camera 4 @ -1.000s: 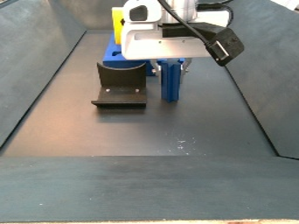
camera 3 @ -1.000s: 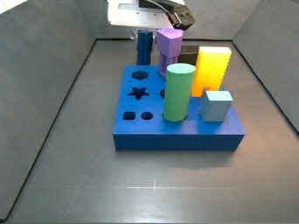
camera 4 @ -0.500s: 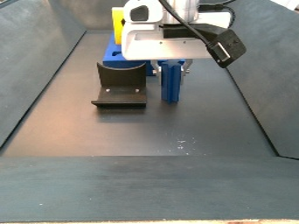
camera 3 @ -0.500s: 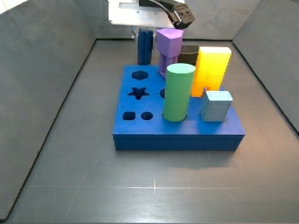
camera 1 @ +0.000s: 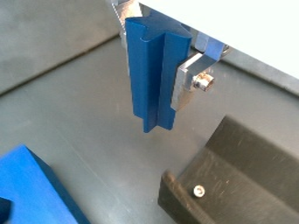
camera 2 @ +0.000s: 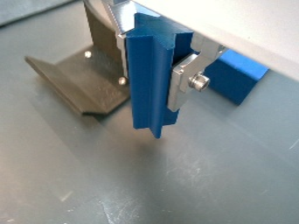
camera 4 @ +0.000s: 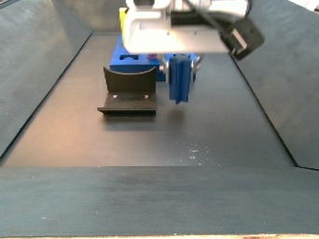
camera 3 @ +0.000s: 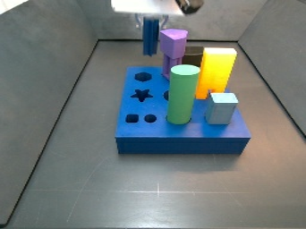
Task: Pick up the star object. Move up. Move to above the board. Insert the star object.
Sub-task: Move up, then move to above the board.
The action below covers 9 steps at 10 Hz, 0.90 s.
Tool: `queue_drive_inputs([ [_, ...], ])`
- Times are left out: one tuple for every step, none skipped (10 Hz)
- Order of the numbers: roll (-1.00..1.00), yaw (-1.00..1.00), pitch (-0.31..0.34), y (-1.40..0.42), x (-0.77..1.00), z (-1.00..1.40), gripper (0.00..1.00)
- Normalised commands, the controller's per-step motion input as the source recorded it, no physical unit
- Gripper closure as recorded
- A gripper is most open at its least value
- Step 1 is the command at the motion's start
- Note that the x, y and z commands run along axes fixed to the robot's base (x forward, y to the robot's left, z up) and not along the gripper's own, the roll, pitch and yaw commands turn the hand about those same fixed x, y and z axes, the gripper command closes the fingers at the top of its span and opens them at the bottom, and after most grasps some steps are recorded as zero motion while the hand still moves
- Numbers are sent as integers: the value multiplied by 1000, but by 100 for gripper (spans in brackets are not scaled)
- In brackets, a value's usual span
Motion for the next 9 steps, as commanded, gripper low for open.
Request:
queue_drive_inputs([
  [6,-6,21,8,-33,278,100],
  [-139,72,-47,82,156,1000,100],
  [-140,67,-21,85,165,1000,100],
  [-145,54,25,81,159,1000,100],
  [-147,42,51,79,154,1000,100],
  [-146,31,64,78,149,1000,100],
  [-144,19,68,75,142,1000,100],
  [-141,11,70,73,135,1000,100],
  [-139,3,70,71,129,1000,100],
])
